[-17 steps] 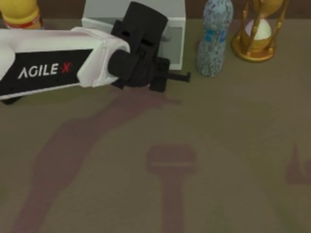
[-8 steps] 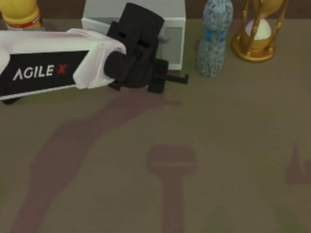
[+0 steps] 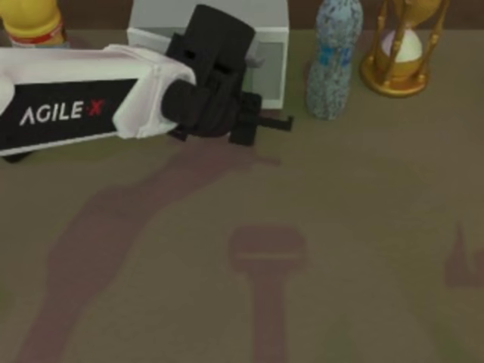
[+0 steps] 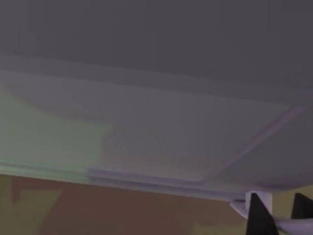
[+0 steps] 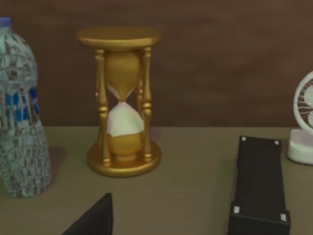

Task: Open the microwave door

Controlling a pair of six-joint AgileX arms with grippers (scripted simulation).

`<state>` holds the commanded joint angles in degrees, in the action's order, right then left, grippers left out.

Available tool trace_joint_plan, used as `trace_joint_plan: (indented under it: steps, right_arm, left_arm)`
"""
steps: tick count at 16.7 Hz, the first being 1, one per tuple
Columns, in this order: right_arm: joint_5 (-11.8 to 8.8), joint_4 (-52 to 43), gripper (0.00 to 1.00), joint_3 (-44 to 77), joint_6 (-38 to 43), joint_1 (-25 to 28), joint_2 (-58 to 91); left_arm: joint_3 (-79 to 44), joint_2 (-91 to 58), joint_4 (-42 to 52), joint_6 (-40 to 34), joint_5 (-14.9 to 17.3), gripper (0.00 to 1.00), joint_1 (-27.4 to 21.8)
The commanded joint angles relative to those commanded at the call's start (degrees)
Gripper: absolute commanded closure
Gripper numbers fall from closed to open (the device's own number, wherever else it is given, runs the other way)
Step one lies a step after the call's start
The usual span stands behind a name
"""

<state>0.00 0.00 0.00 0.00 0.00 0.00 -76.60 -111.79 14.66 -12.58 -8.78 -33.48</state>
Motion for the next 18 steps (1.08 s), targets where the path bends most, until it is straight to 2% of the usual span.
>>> trace_joint_plan:
  steps: [10,18]
  right_arm:
    - [0.0,0.0,0.0,0.0,0.0,0.0,0.0]
    - [0.0,0.0,0.0,0.0,0.0,0.0,0.0]
  left_arm:
    - [0.0,0.0,0.0,0.0,0.0,1.0,0.0]
    - [3.03,2.05,-1.27,3.26,2.91,1.0,0.89]
